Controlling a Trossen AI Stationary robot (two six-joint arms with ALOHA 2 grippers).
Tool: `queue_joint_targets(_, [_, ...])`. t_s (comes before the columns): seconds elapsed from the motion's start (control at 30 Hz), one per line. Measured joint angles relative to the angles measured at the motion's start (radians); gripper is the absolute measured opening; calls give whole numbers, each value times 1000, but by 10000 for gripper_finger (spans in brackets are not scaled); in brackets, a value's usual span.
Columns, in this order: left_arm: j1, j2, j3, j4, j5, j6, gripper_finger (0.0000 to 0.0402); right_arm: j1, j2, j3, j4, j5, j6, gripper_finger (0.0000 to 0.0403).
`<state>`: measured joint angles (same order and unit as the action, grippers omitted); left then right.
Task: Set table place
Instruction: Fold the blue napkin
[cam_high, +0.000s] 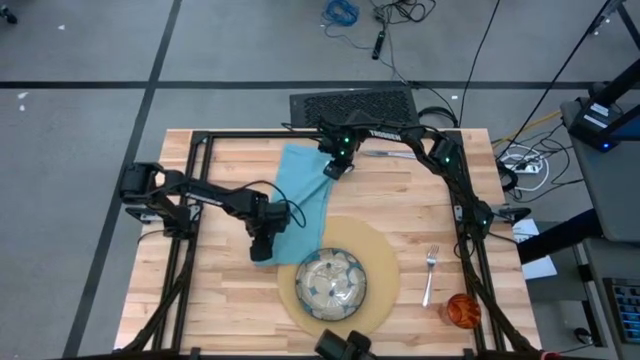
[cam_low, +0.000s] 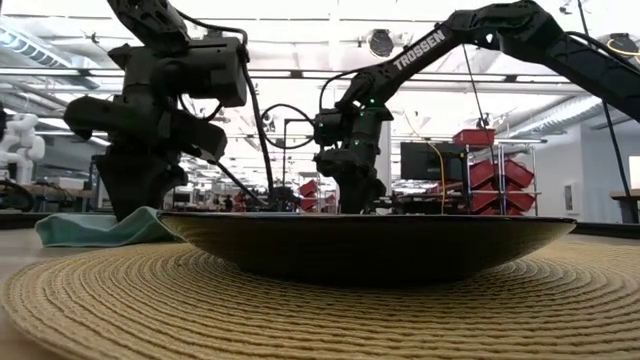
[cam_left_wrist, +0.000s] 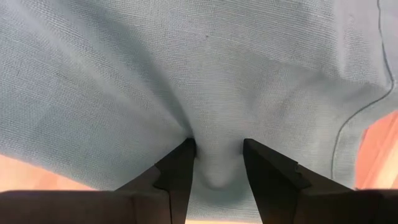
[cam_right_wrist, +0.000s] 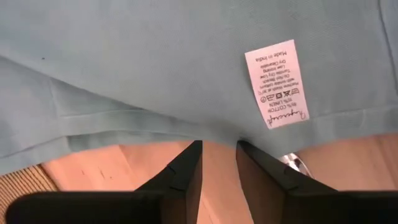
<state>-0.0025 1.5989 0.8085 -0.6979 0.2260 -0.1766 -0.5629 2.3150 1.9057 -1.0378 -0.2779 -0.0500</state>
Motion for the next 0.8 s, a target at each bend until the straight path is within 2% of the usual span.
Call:
queue_joint_targets(0.13, [-14,-5,1,0,-41,-2,128,1,-1,13,-8,0,-20,91])
queue_joint_targets(0.37, [-7,-10,13,36,-80,36,128,28,-5,149,-76,-5,-47,91])
queue_joint_targets(0.5, [-5,-19,50,29,-100,52,128,38,-6,224,-97,-8,-62,91])
queue_joint_targets(0.67, [-5,-64,120,20,-114,67,128,26,-7,243,-166,-4,-104,91])
queue_joint_targets(0.73, [-4,-95,153,-2,-171,95,128,19,-7,243,-196,19,-117,91])
queue_joint_targets(0.8, [5,-123,183,-34,-271,123,128,13,-7,243,-212,68,-123,91])
